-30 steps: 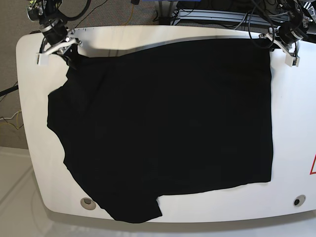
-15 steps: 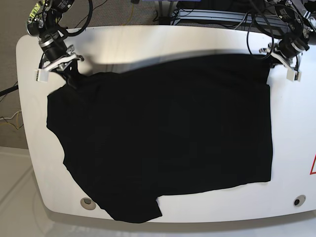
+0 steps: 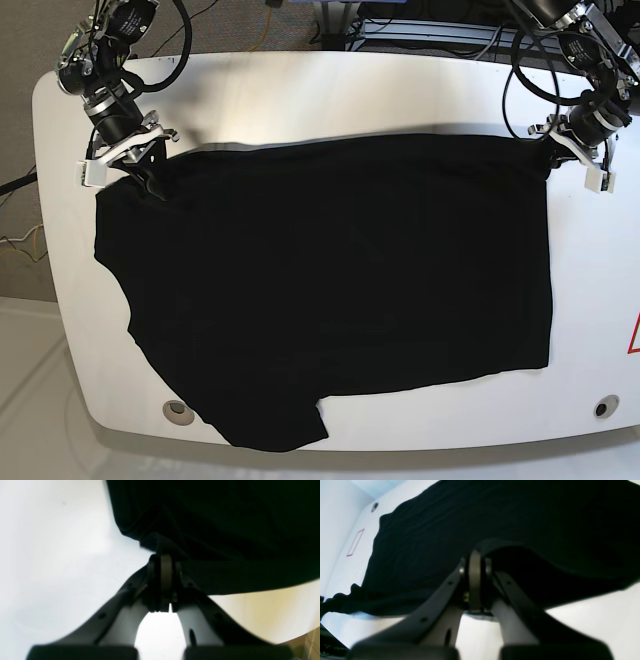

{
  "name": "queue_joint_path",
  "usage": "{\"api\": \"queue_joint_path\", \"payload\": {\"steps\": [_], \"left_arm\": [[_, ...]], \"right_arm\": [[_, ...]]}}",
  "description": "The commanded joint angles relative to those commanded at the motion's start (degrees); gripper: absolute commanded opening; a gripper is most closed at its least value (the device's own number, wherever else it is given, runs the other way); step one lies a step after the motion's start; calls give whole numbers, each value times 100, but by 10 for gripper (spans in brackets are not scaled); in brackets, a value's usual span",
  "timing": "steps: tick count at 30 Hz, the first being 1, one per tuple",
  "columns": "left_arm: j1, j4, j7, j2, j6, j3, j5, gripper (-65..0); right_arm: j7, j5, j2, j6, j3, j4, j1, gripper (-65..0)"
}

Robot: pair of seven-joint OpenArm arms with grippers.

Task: Fold the T-shirt properly
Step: 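Lower both grippers with the shoulder corners back toward the shirt, then pull both held shoulder corners apart, stretching the shoulder edge taut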

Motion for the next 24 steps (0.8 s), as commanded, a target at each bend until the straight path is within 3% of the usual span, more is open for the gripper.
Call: {"api": "queue_joint_path", "payload": {"steps": [15,24], "left_arm": [[-236,-80,-216,-32,0,54,168,-650],[-614,-404,-473,-29,0,158,712,-650]], "right_arm": [[-19,4,101,78,44,-357,581,-650],[11,-276,390,23,-24,-1251,1451,-650]]}}
